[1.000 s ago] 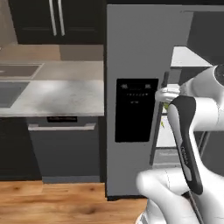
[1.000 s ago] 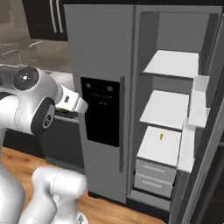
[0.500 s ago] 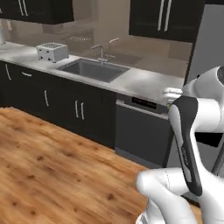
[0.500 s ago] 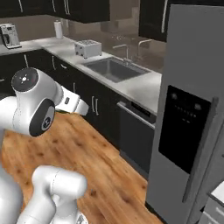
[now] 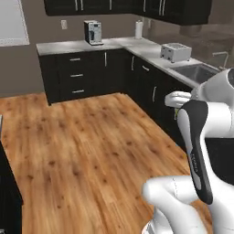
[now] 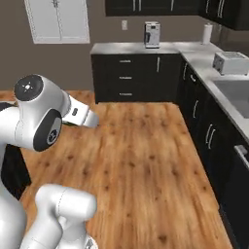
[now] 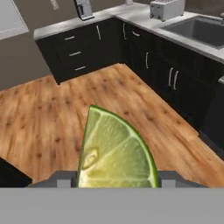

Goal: Take the lemon wedge from the fridge and place it on the plate with fish on the dining counter.

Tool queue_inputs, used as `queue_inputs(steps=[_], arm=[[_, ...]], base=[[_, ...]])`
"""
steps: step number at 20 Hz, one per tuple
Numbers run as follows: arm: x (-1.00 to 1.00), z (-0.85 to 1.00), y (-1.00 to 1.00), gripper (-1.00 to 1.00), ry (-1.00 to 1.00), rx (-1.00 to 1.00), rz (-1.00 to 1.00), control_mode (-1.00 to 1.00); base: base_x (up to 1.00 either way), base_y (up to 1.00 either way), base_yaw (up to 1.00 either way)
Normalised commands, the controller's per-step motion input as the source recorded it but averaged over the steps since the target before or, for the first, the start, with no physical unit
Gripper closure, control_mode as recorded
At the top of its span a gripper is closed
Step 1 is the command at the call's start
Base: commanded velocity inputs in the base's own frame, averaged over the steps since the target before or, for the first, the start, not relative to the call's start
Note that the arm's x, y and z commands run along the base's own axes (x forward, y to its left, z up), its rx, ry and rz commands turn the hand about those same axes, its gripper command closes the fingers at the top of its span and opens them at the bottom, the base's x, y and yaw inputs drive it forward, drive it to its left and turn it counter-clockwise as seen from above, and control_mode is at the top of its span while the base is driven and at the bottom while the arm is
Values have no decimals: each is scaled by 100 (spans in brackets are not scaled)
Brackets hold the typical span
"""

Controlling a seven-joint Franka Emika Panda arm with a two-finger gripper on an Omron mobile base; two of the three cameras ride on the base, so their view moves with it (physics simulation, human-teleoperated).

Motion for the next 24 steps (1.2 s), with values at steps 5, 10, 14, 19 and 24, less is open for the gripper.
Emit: queue_inputs(steps=[5,10,14,19,24], arm=[[0,0,0,100,0,0,0,100],[0,0,0,100,0,0,0,100],[0,0,0,100,0,0,0,100],[0,0,0,100,0,0,0,100],[0,0,0,100,0,0,0,100]], base=[[0,0,100],[0,-3,95],[0,-22,87],[-39,-16,90],[-45,-4,89]])
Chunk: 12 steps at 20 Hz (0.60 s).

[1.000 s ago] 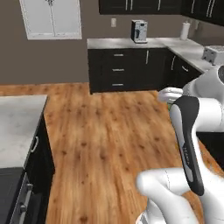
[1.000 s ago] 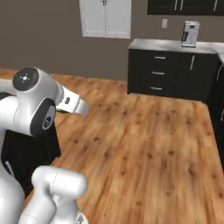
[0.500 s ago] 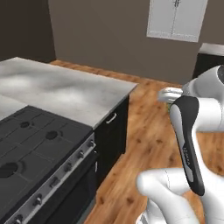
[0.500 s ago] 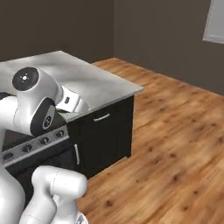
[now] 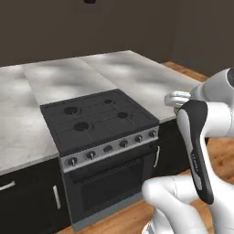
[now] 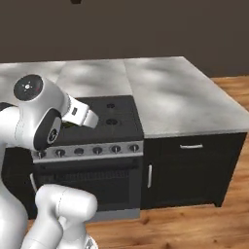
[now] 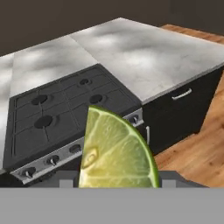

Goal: Take the lemon wedge from the fridge and place it on the plate with fish on the dining counter.

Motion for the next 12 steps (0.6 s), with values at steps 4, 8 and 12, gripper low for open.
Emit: queue_inputs(steps=[4,8,12], arm=[[0,0,0,100,0,0,0,100],[0,0,0,100,0,0,0,100],[0,0,0,100,0,0,0,100]], base=[[-40,91,68],[-15,100,42],[0,100,28]])
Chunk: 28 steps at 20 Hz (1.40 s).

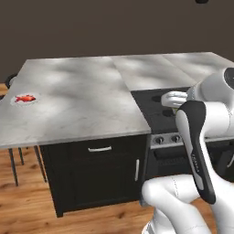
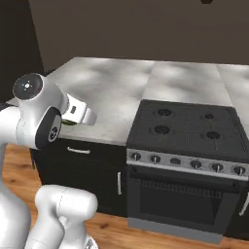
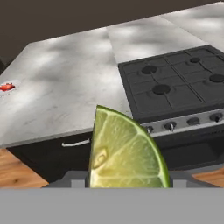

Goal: Take the lemon wedge from the fridge and place it on the plate with fish on the dining counter.

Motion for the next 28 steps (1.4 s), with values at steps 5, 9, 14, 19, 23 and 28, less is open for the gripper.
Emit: queue_inputs(steps=[5,9,14,19,23,28], arm=[[0,0,0,100,0,0,0,100],[0,0,0,100,0,0,0,100],[0,0,0,100,0,0,0,100],[0,0,0,100,0,0,0,100],[0,0,0,100,0,0,0,100],[0,0,0,100,0,0,0,100]], base=[[4,100,21],[17,100,16],[25,100,13],[43,100,7],[57,100,4],[70,100,3]])
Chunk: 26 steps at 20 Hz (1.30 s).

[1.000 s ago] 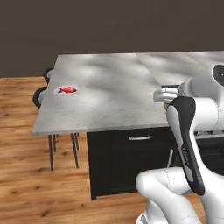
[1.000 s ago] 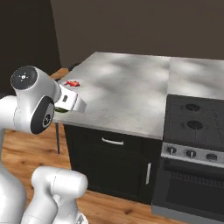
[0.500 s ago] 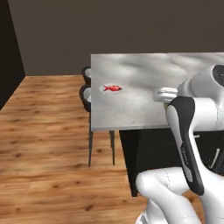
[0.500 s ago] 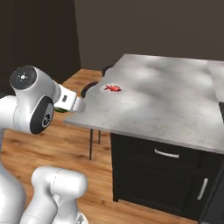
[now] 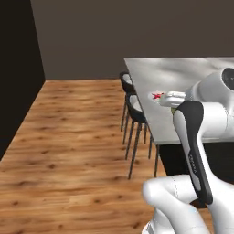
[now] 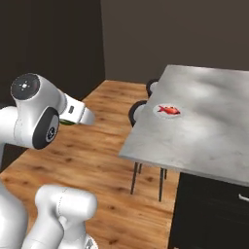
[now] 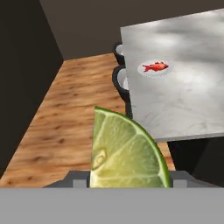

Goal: Take the lemon wedge from the fridge and place it on the plate with fish on the dining counter.

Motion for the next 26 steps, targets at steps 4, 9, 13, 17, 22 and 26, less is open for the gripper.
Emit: queue_inputs(steps=[4,9,13,17,22,26], arm=[[0,0,0,100,0,0,0,100],[0,0,0,100,0,0,0,100],[0,0,0,100,0,0,0,100],[0,0,0,100,0,0,0,100],[0,0,0,100,0,0,0,100],[0,0,0,100,0,0,0,100]], base=[[100,100,0],[100,100,-1],[93,100,-35],[48,100,-64],[29,99,-69],[58,79,-78]])
